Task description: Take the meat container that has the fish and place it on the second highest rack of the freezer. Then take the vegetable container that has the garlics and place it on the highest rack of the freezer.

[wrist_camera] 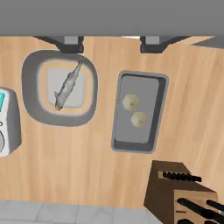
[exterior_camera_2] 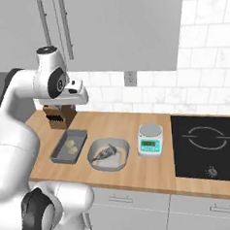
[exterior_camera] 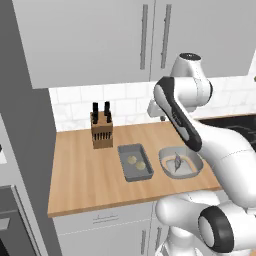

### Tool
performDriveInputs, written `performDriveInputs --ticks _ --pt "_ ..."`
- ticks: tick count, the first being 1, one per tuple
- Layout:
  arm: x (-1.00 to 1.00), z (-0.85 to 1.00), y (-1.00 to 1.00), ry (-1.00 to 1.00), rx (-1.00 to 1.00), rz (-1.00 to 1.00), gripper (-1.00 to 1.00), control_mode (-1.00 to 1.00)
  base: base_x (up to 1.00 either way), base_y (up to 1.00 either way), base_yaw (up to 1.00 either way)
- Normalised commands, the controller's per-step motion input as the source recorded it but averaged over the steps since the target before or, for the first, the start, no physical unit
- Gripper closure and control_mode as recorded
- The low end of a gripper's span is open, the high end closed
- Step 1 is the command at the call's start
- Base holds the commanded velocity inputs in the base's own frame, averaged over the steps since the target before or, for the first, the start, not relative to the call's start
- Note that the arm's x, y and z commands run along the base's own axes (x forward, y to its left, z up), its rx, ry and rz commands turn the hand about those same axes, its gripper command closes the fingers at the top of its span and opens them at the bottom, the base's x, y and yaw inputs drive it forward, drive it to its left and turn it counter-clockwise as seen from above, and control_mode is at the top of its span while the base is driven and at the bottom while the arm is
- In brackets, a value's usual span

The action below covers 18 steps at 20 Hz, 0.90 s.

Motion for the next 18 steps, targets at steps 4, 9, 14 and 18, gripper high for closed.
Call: performDriveInputs --ticks 4,9,14,18 --pt "-0.69 -0.51 -0.7 -0.11 0.24 -0.07 -1.0 -1.0 0.0 0.0 0.0" --pt "-0.27 -1.0 -1.0 0.29 0.34 -0.51 -1.0 -1.0 0.0 0.0 0.0" --pt "-0.09 -1.0 -1.0 0.4 0.16 -0.64 -1.0 -1.0 0.0 0.0 0.0" --pt "-0.05 -1.0 -1.0 0.37 0.18 -0.73 -1.0 -1.0 0.0 0.0 0.0"
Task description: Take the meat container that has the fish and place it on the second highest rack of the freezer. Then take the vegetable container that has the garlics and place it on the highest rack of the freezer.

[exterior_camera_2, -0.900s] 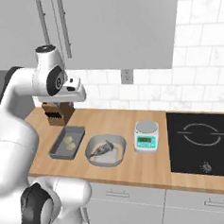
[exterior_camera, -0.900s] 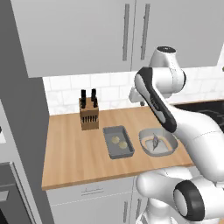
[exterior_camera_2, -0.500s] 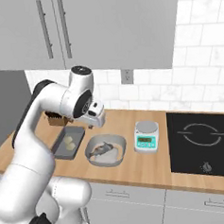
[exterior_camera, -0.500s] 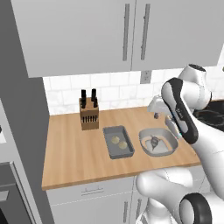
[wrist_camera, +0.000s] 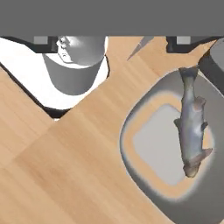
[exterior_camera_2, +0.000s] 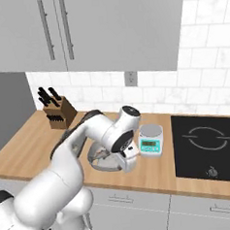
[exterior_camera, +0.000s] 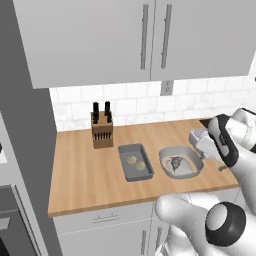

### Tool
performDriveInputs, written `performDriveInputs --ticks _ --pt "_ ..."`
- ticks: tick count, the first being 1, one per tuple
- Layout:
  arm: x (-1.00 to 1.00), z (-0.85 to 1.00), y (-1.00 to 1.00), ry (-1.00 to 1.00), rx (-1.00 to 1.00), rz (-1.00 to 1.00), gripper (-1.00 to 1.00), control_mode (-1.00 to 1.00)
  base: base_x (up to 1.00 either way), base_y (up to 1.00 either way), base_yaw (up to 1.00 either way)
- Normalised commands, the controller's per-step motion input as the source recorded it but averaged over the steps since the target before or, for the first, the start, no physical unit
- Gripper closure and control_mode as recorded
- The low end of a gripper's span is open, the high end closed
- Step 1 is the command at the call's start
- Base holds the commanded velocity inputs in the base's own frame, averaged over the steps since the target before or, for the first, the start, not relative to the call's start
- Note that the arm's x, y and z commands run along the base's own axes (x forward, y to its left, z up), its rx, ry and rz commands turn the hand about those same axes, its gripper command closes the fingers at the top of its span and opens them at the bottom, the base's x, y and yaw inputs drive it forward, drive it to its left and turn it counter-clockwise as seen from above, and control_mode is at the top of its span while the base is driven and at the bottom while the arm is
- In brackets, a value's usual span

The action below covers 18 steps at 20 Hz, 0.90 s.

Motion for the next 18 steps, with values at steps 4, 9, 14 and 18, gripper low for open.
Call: performDriveInputs --ticks 4,9,14,18 --pt "0.25 -0.34 -0.27 0.03 0.05 -0.36 -1.0 -1.0 0.0 0.0 0.0" --pt "0.21 -0.42 0.07 0.0 -0.08 -0.02 -1.0 -1.0 0.0 0.0 0.0" --pt "0.15 -0.67 0.21 0.04 -0.1 -0.01 -1.0 -1.0 0.0 0.0 0.0" --pt "0.29 -0.42 0.16 0.02 -0.05 0.0 1.0 -1.0 0.0 0.0 0.0"
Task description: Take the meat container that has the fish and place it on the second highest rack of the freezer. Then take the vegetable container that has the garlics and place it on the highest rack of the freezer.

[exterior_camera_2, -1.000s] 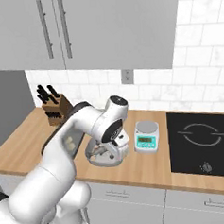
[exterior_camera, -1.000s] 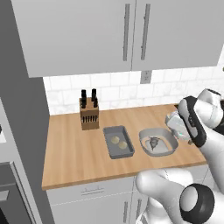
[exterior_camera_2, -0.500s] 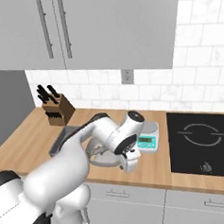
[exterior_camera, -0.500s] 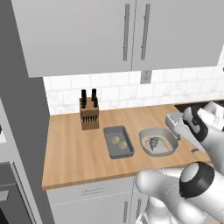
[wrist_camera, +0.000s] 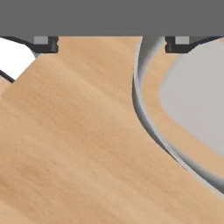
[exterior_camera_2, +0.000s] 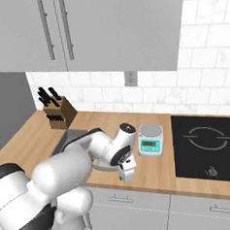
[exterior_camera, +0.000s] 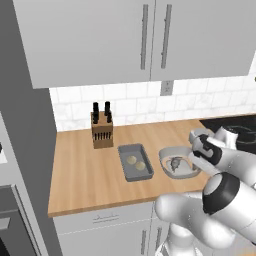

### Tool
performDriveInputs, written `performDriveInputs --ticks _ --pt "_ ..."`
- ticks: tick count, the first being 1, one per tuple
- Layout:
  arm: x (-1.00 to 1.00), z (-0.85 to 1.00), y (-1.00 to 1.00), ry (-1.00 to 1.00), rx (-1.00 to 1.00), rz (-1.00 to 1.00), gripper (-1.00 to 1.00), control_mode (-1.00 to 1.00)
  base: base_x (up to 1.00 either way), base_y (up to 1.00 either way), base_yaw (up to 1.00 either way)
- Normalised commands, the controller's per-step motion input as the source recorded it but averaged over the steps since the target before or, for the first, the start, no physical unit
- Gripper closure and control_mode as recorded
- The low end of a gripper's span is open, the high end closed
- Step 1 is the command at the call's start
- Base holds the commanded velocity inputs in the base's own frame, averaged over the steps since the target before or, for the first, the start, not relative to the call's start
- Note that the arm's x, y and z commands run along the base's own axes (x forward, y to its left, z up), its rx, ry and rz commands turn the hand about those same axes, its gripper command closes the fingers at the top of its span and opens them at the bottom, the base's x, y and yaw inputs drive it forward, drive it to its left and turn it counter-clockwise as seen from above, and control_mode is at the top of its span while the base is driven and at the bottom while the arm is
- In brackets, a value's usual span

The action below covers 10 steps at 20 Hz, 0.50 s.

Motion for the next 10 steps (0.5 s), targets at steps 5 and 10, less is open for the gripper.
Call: performDriveInputs --ticks 5,10 --pt "0.13 -0.05 0.0 0.0 0.0 -0.01 1.0 -1.0 0.0 0.0 0.0" --pt "0.0 0.0 0.06 0.0 0.0 0.0 1.0 -1.0 0.0 0.0 0.0"
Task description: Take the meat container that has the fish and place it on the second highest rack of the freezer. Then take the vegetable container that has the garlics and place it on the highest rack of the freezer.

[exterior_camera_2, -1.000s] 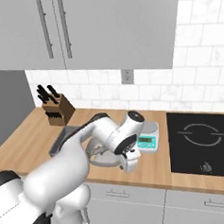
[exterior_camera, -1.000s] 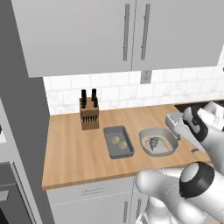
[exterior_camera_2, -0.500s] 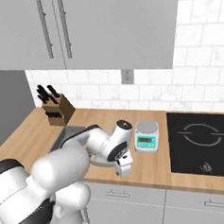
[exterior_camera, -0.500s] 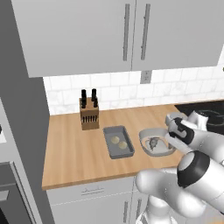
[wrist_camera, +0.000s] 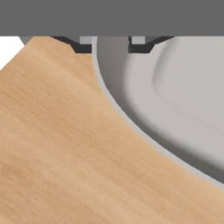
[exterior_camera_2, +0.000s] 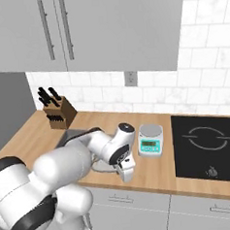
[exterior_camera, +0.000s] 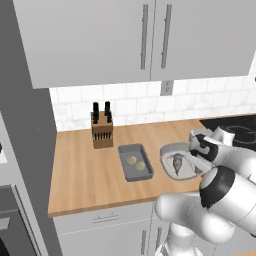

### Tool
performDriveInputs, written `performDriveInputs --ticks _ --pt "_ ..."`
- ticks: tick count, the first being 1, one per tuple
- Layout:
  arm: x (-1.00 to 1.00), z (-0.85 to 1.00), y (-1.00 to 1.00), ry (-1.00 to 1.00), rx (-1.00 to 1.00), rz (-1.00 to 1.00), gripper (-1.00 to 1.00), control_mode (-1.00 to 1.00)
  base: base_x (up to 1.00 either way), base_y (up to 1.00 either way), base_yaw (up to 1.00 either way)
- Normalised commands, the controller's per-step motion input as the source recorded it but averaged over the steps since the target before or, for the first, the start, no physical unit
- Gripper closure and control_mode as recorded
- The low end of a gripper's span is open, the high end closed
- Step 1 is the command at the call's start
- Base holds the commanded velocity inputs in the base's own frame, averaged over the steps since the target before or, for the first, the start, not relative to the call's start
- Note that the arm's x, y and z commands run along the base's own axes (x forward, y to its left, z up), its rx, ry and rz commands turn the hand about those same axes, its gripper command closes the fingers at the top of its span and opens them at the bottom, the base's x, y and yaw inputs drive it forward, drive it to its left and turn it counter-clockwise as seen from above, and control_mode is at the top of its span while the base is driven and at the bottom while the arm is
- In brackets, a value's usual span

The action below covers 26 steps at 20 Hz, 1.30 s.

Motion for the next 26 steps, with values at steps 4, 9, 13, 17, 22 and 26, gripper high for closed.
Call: performDriveInputs --ticks 4,9,13,17,22,26 --pt "-0.17 0.32 0.15 -0.09 0.0 -0.01 1.0 -1.0 0.0 0.0 0.0" --pt "-0.5 0.99 0.4 -0.26 0.0 -0.03 1.0 -1.0 0.0 0.0 0.0" --pt "-0.47 1.0 0.82 -0.23 0.0 0.0 1.0 -1.0 0.0 0.0 0.0" --pt "-0.48 1.0 0.99 -0.21 0.0 -0.03 1.0 -1.0 0.0 0.0 0.0" --pt "-0.52 0.92 0.95 -0.08 0.0 -0.01 1.0 -1.0 0.0 0.0 0.0" --pt "-0.47 0.01 0.39 -0.07 -0.03 0.05 1.0 1.0 -0.5 0.36 0.11"
